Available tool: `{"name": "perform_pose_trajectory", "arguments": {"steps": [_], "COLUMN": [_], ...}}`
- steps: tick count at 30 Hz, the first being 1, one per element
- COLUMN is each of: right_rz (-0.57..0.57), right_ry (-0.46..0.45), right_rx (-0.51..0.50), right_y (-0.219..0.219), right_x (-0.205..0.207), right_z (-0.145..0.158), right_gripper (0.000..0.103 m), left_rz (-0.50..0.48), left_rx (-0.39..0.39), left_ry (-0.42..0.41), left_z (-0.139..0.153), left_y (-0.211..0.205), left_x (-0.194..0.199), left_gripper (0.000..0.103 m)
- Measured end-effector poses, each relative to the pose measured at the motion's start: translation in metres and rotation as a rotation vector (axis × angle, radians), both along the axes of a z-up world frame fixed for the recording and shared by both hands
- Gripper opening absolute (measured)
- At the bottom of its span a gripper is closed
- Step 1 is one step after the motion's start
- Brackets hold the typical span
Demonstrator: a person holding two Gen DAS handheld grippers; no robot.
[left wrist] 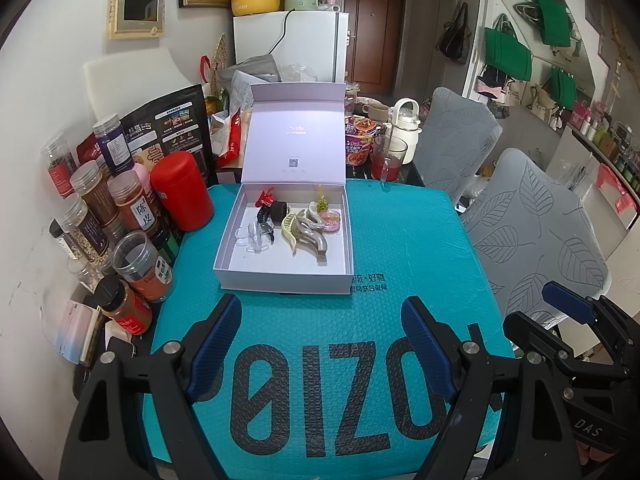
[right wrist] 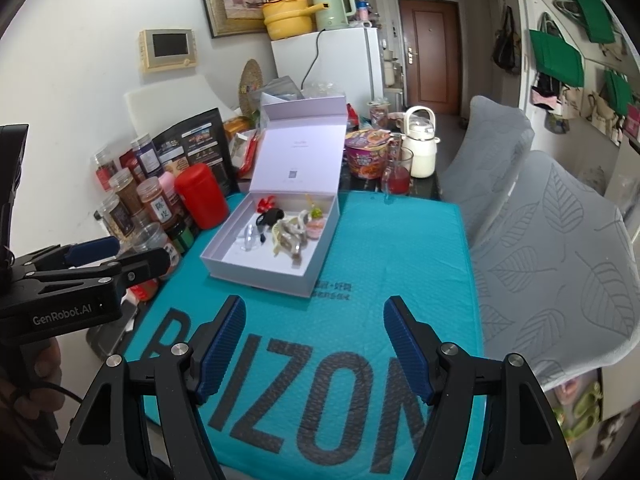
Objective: Organize rigid objects
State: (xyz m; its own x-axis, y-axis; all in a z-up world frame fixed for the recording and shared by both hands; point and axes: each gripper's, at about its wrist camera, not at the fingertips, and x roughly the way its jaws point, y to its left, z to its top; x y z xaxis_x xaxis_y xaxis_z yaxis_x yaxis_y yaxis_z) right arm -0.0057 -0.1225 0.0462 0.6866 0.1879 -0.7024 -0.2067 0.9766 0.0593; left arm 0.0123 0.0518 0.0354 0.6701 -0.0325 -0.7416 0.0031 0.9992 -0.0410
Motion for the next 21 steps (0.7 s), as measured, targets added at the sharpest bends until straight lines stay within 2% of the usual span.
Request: {"name": "perform_pose_trajectory", "arguments": {"steps": [21], "right_rz": [-0.001], "right_ry": [0.003], "right_rx": [-0.009], "right_y": [-0.0054], "right_x": [-0.0053], "right_z": [-0.0003], "right_gripper": [0.072], "left_rz": [0.001], "left_rx": [0.000], "left_ry": [0.001], "left_z": [0.0017], "left_y": [-0.0027], "left_x": [-0.0018], "left_gripper": [0.083]}}
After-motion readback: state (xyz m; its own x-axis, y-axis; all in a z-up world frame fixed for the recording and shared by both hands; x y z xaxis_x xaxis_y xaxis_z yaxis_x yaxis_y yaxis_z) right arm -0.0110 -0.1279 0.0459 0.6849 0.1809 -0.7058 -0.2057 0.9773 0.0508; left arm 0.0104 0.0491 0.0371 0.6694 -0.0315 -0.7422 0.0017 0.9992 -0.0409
